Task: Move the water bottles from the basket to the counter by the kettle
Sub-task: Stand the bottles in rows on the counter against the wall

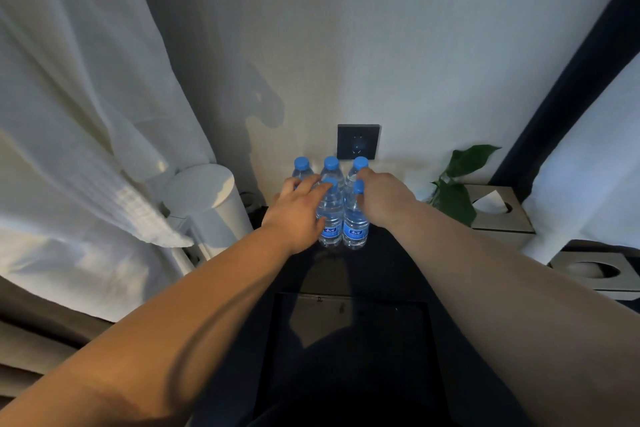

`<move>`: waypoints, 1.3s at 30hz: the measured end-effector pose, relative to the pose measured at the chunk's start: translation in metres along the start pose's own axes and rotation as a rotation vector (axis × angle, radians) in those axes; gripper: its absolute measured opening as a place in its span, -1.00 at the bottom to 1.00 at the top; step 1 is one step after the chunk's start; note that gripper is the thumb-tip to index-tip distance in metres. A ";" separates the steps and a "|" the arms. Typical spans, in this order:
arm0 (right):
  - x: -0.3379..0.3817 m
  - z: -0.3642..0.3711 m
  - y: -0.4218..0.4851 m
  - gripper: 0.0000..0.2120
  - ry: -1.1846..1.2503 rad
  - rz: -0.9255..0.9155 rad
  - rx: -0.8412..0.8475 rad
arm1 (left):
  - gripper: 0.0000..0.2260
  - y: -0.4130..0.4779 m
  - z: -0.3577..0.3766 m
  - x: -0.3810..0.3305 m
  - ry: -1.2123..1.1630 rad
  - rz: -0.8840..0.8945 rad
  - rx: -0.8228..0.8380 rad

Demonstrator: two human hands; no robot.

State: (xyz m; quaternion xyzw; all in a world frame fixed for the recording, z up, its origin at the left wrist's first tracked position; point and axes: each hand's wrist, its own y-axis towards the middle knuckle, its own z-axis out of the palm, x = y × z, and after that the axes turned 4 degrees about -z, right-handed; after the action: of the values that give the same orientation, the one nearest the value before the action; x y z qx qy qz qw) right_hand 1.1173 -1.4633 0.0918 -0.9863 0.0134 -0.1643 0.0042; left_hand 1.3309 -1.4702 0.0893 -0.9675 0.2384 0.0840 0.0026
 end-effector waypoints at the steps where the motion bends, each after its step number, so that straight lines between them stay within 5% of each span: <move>1: 0.000 0.000 0.001 -0.57 -0.001 -0.007 0.001 | -0.35 0.001 -0.001 0.000 -0.003 0.003 0.003; 39: 0.006 -0.001 -0.001 -0.53 -0.036 0.005 0.049 | -0.21 0.001 -0.010 -0.003 0.029 0.015 0.052</move>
State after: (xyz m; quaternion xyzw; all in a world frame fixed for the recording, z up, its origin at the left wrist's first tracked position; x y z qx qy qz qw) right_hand 1.1225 -1.4628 0.0942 -0.9887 0.0120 -0.1466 0.0288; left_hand 1.3296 -1.4699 0.0997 -0.9665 0.2476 0.0638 0.0235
